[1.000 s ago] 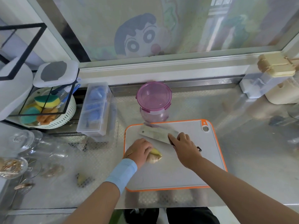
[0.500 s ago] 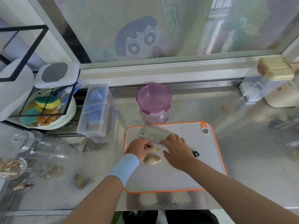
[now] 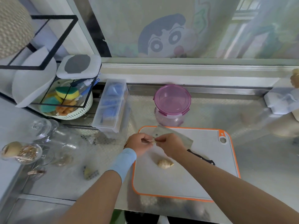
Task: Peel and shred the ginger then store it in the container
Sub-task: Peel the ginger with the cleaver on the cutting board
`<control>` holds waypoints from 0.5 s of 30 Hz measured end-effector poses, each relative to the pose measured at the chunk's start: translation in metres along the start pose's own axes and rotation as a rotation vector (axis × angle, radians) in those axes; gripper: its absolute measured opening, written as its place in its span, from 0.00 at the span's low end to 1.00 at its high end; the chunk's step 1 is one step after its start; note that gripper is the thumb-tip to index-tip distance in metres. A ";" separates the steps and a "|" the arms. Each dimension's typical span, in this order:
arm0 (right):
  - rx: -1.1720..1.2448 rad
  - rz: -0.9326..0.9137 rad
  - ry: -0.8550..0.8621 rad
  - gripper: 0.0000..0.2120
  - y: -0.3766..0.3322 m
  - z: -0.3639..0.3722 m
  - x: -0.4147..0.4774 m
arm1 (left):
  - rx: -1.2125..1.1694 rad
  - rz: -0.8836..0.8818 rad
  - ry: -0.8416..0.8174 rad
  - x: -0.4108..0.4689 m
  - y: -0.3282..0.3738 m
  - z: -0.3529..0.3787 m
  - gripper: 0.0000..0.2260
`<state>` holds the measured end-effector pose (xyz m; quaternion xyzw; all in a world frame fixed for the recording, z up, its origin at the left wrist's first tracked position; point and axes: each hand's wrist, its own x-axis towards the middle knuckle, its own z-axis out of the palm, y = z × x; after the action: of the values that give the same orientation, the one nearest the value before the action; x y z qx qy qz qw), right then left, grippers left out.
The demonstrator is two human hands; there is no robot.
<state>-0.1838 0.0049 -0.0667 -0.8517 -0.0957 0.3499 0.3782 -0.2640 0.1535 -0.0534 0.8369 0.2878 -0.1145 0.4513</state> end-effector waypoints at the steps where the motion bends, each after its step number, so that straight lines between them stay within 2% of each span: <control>1: -0.039 -0.019 -0.007 0.10 -0.003 0.002 0.005 | -0.003 -0.018 0.000 0.003 -0.002 -0.002 0.07; 5: -0.273 -0.091 -0.049 0.11 -0.019 0.008 0.024 | 0.060 -0.048 0.089 0.014 -0.008 -0.007 0.07; 9: -0.585 -0.229 0.030 0.12 -0.031 0.007 0.039 | 0.148 0.021 0.167 0.025 -0.011 -0.003 0.08; 12: -0.637 -0.309 0.028 0.12 -0.036 0.006 0.050 | 0.221 0.040 0.242 0.034 -0.016 -0.001 0.05; 15: -0.634 -0.329 -0.023 0.11 -0.033 0.003 0.055 | 0.278 0.061 0.205 0.037 -0.017 -0.002 0.02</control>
<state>-0.1417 0.0532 -0.0736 -0.8960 -0.3394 0.2469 0.1453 -0.2447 0.1762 -0.0808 0.9069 0.2882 -0.0534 0.3026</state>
